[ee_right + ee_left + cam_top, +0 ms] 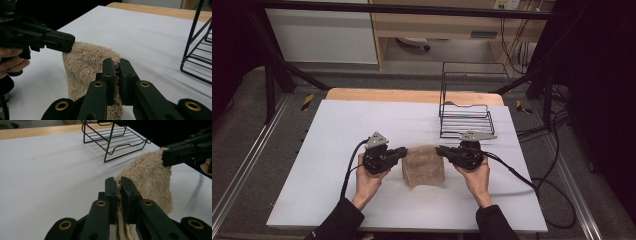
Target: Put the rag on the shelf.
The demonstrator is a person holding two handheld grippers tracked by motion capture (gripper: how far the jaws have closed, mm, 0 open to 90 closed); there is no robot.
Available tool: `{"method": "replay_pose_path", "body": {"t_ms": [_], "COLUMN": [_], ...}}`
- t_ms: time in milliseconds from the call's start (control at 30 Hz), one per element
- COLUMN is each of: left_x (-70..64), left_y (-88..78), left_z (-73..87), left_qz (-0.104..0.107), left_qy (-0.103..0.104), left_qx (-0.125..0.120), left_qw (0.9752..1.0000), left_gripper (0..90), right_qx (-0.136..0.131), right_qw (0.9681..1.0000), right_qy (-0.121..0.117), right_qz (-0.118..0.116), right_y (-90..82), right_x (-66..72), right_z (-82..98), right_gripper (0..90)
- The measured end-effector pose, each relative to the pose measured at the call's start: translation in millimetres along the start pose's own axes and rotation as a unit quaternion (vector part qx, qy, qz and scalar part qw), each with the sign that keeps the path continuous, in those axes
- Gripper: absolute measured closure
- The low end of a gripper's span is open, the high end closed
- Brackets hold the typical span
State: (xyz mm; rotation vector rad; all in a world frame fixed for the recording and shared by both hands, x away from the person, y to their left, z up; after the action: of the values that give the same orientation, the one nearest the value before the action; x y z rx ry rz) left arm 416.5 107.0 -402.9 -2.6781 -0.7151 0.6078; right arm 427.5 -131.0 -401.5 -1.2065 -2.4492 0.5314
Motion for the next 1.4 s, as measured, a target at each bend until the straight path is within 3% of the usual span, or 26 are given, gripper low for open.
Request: {"method": "replay_pose_path", "body": {"t_ms": [700, 1133, 1400], "left_x": [-21.2, -32.1, -38.9], "left_y": [-13.4, -8.6, -5.1], "left_z": [-21.3, -48.2, -70.2], "left_qz": [0.002, 0.012, 0.015], "left_qy": [0.032, 0.041, 0.051], "left_qx": [-0.046, -0.070, -0.092], "left_qw": [0.9984, 0.9966, 0.9943], "left_gripper": [83.5, 83.6, 83.7], "right_qx": [-0.060, -0.096, -0.126], "right_qw": [0.9977, 0.9937, 0.9898], "right_qy": [-0.026, -0.036, -0.033], "right_qz": [0.018, 0.046, 0.059], "right_y": [-31.2, -56.6, -70.6], "right_x": [11.4, 10.6, 4.8], "right_z": [-21.5, -36.2, -49.2], "right_gripper": [84.7, 84.8, 84.9]}}
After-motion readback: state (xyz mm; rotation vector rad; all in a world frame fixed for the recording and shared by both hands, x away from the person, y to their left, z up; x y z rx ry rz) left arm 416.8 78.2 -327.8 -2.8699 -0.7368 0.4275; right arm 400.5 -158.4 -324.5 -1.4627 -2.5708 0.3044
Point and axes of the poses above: each handheld gripper's, and its own axes: y roughly forward along the jaws, z roughly out of its underside, x roughly to its left, the point moved 4 cm from there along y, roughly forward along the jaws, and after that the axes turned 14 degrees about z, right-handed, at the moved point
